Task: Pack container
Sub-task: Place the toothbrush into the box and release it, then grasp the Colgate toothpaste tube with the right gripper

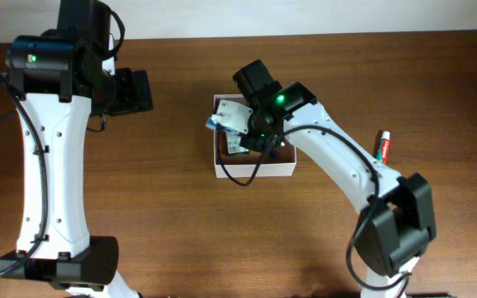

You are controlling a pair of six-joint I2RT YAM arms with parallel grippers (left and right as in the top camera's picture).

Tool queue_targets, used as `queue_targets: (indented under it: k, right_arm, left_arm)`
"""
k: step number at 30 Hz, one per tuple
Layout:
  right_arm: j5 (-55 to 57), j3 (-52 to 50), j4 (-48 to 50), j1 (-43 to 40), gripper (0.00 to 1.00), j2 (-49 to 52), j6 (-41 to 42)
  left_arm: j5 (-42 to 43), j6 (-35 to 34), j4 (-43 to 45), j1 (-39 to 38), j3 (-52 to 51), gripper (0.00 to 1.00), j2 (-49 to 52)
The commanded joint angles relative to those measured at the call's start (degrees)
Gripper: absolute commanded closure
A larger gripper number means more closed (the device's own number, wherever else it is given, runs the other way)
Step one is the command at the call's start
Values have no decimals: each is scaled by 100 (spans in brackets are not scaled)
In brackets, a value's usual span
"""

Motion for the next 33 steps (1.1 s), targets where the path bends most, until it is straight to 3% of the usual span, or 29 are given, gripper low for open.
queue_targets:
  k: [1, 5, 11, 13, 14, 15, 19, 27, 33]
  right_arm:
    - [105, -17, -111, -17, 76, -17, -188]
    - [238, -17, -229, -52, 68, -140, 131]
    - [273, 74, -531, -186, 67, -743, 951]
    - [343, 74, -492, -426, 62, -992, 1733]
    - [341, 74, -492, -623, 52, -1106, 2319]
    - [295, 74, -535, -1091, 46, -1250, 3488]
    - [-48, 44, -807, -2208, 44, -1213, 5117]
    - [-326, -656, -802, -3845, 44, -647, 5455]
    - [-264, -1239, -304, -4430, 43, -105, 5532]
  left_arm:
    - [-46, 70, -4, -7, 59, 1, -39]
    - [-46, 70, -4, -7, 57, 1, -39]
    - [-46, 70, -4, -7, 57, 1, -39]
    - [-46, 70, -4, -7, 59, 1, -39]
    - [-46, 70, -7, -7, 59, 1, -39]
    - [-46, 70, -4, -7, 59, 1, -39]
    - [-46, 70, -4, -7, 59, 0, -39]
    - [-46, 70, -4, -7, 59, 1, -39]
    - [-46, 70, -4, -7, 57, 1, -39]
